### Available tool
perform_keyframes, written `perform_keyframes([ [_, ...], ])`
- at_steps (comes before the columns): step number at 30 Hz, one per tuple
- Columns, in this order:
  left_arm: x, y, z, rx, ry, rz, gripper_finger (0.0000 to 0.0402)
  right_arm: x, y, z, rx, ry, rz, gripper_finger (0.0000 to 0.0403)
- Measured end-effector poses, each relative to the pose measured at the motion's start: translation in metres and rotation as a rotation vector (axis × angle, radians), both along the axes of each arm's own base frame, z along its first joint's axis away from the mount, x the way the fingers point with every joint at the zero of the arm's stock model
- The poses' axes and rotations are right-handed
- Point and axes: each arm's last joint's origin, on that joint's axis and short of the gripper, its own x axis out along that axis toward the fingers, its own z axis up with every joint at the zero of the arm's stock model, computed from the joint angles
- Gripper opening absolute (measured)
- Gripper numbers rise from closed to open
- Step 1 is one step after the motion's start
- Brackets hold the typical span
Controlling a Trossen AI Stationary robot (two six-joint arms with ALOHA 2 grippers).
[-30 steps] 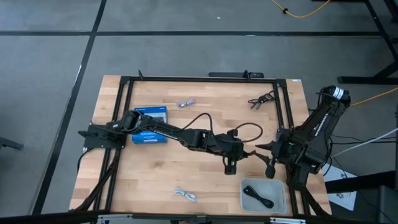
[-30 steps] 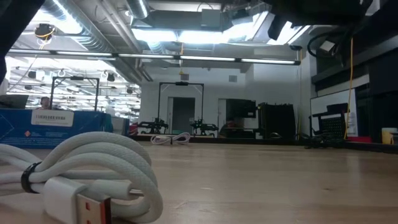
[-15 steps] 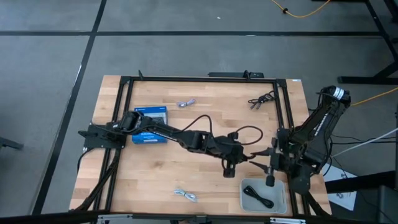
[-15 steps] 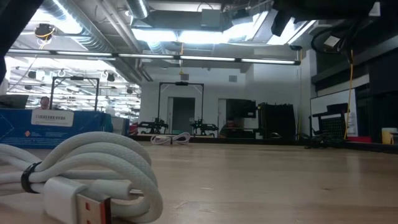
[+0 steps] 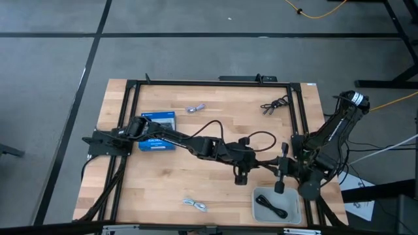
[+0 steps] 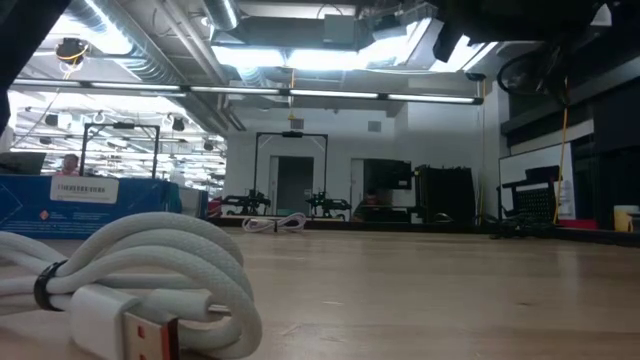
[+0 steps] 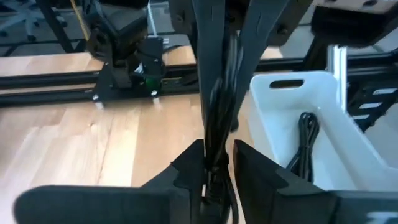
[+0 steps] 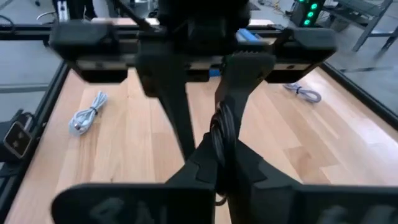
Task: Pick and place USB-C Cables
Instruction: Put the bottom black charger cable into the white bin
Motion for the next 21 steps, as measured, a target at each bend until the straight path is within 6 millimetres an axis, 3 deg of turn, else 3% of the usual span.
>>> perform_keyframes([
  [4, -0.006, 0.003, 0.001, 0.040, 0.060, 0.018, 0.0091, 0.000, 0.000, 0.000, 0.001, -0.010, -0.011, 0.0008],
  [12, -0.039, 0.013, 0.036, 0.131, 0.200, 0.104, 0.0095, 0.000, 0.000, 0.000, 0.010, -0.018, -0.021, 0.0008],
  [16, -0.066, 0.022, 0.056, 0.200, 0.306, 0.182, 0.0095, -0.002, 0.004, -0.002, 0.149, 0.046, 0.035, 0.0008],
  [21, -0.092, 0.029, 0.067, 0.219, 0.430, 0.257, 0.0096, -0.007, 0.016, -0.001, 0.413, 0.183, 0.154, 0.0008],
])
